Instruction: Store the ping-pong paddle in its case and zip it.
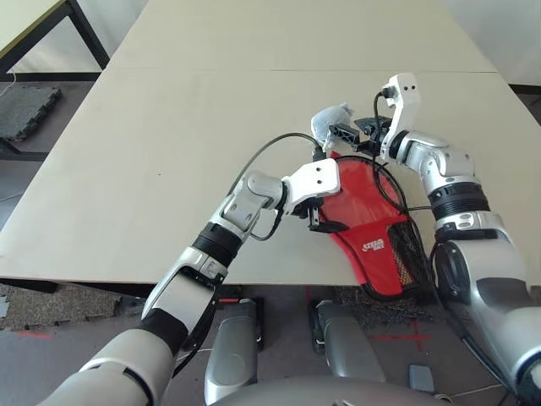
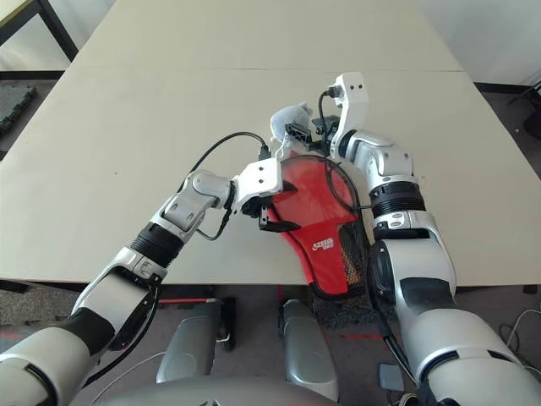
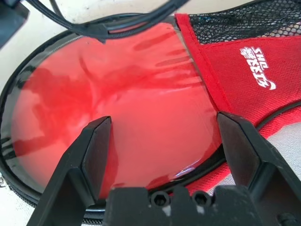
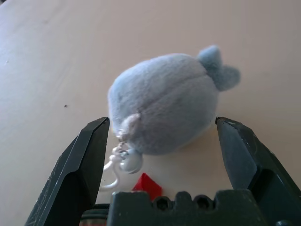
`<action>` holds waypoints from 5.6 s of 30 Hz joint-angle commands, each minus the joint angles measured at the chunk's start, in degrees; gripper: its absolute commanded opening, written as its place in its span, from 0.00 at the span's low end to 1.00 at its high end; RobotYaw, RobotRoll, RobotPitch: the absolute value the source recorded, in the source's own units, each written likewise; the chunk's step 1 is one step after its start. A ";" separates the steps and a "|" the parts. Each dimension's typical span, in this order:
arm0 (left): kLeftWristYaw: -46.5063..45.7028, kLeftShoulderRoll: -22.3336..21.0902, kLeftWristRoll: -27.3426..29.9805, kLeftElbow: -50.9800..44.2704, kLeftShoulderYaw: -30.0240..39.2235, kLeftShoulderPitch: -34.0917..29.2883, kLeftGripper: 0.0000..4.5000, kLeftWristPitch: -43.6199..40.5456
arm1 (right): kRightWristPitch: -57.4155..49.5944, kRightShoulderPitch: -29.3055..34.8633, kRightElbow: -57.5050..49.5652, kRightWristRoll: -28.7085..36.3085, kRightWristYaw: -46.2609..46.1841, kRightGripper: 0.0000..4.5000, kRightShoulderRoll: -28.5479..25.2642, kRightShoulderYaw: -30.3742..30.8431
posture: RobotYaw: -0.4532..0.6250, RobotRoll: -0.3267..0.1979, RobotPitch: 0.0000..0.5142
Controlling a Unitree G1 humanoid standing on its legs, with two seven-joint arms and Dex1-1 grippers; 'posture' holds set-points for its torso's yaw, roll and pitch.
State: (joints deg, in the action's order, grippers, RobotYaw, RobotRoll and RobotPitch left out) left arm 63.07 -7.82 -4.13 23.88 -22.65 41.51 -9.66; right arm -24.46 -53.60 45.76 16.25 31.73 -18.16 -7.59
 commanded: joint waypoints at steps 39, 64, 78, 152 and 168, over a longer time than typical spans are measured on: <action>-0.20 -0.22 1.31 -3.55 -4.24 -3.50 1.00 -4.46 | 12.23 -5.68 15.93 -0.22 -5.35 0.00 -0.46 -7.41 | 0.48 0.62 0.45; 0.02 1.40 0.93 -0.18 -4.85 -2.23 1.00 -2.42 | 7.74 4.76 7.57 -3.01 4.79 0.00 -17.60 -6.57 | 0.42 0.62 0.45; 0.24 2.01 0.54 3.20 -5.20 -0.85 1.00 -0.27 | -6.78 20.96 -16.22 -0.40 19.45 0.00 -26.06 -3.88 | 0.39 0.62 0.46; -4.01 -12.81 14.61 -17.10 14.94 -7.59 1.00 -22.70 | -11.37 24.61 -7.22 8.92 35.48 0.99 -46.88 -9.01 | 0.43 0.62 0.40; -59.74 -6.24 7.03 -4.09 40.94 -12.41 1.00 2.36 | 27.45 16.09 9.29 1.90 -11.12 0.99 -23.28 -17.68 | 0.47 0.62 0.35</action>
State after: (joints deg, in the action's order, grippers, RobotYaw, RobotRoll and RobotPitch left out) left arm 9.00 -14.94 4.48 16.22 16.98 30.23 -10.56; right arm -0.31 -38.24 53.41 18.89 24.06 -42.83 -24.06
